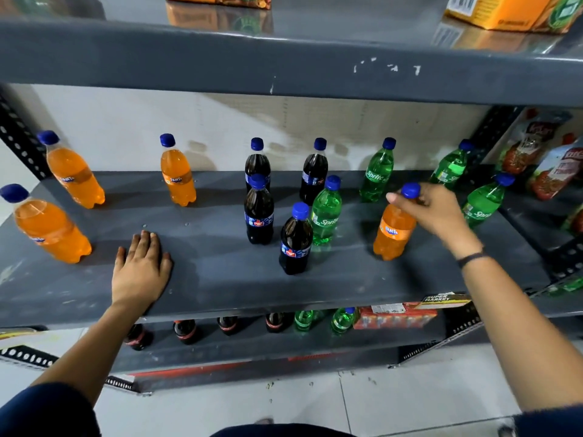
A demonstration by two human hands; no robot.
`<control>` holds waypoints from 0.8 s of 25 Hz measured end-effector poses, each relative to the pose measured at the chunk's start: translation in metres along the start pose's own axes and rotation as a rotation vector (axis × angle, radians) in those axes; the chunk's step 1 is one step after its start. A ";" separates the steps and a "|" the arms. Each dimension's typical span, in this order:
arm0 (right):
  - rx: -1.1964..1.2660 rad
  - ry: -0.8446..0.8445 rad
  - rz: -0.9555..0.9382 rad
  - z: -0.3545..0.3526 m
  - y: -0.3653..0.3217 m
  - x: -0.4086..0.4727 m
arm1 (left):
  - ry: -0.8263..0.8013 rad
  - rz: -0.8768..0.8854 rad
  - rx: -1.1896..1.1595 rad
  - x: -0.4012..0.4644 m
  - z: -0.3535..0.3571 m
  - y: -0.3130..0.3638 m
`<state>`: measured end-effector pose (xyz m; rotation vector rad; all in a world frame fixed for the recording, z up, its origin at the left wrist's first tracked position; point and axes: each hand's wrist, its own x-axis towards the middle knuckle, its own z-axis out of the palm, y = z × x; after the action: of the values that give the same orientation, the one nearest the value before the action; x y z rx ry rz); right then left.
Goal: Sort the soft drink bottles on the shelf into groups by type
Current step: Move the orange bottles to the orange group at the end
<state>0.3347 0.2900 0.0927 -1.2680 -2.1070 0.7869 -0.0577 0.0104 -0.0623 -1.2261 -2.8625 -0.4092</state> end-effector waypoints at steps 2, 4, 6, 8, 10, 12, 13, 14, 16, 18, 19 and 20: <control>0.075 -0.260 -0.049 -0.010 -0.032 -0.030 | -0.009 -0.004 0.002 -0.001 -0.002 0.000; 0.124 -0.477 -0.152 -0.008 -0.071 -0.056 | -0.009 -0.006 0.015 -0.002 -0.005 0.000; 0.190 -0.587 -0.254 0.010 -0.107 -0.073 | -0.015 -0.005 0.025 -0.003 -0.007 0.001; 0.220 -0.588 -0.336 0.043 -0.137 -0.079 | -0.029 -0.001 0.028 -0.003 -0.009 0.006; 0.271 -0.514 -0.388 0.090 -0.168 -0.078 | -0.029 -0.006 0.036 -0.004 -0.011 0.005; 0.282 -0.423 -0.415 0.139 -0.192 -0.067 | -0.026 0.003 0.029 -0.004 -0.011 0.006; 0.263 -0.390 -0.423 0.163 -0.201 -0.058 | -0.024 0.006 0.027 -0.005 -0.011 0.006; 0.236 -0.367 -0.430 0.187 -0.209 -0.048 | -0.022 0.007 0.025 -0.005 -0.011 0.007; 0.173 -0.353 -0.434 0.227 -0.220 -0.030 | -0.020 0.000 0.023 -0.004 -0.011 0.007; 0.122 -0.349 -0.433 0.255 -0.224 -0.017 | -0.013 -0.009 0.025 -0.003 -0.011 0.008; 0.116 -0.353 -0.434 0.267 -0.225 -0.012 | -0.010 -0.013 0.027 -0.003 -0.011 0.007; 0.121 -0.354 -0.431 0.275 -0.223 -0.009 | -0.011 -0.011 0.029 -0.003 -0.011 0.008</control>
<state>0.0143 0.1414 0.0664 -0.6050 -2.4462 0.9726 -0.0513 0.0106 -0.0505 -1.2133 -2.8749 -0.3615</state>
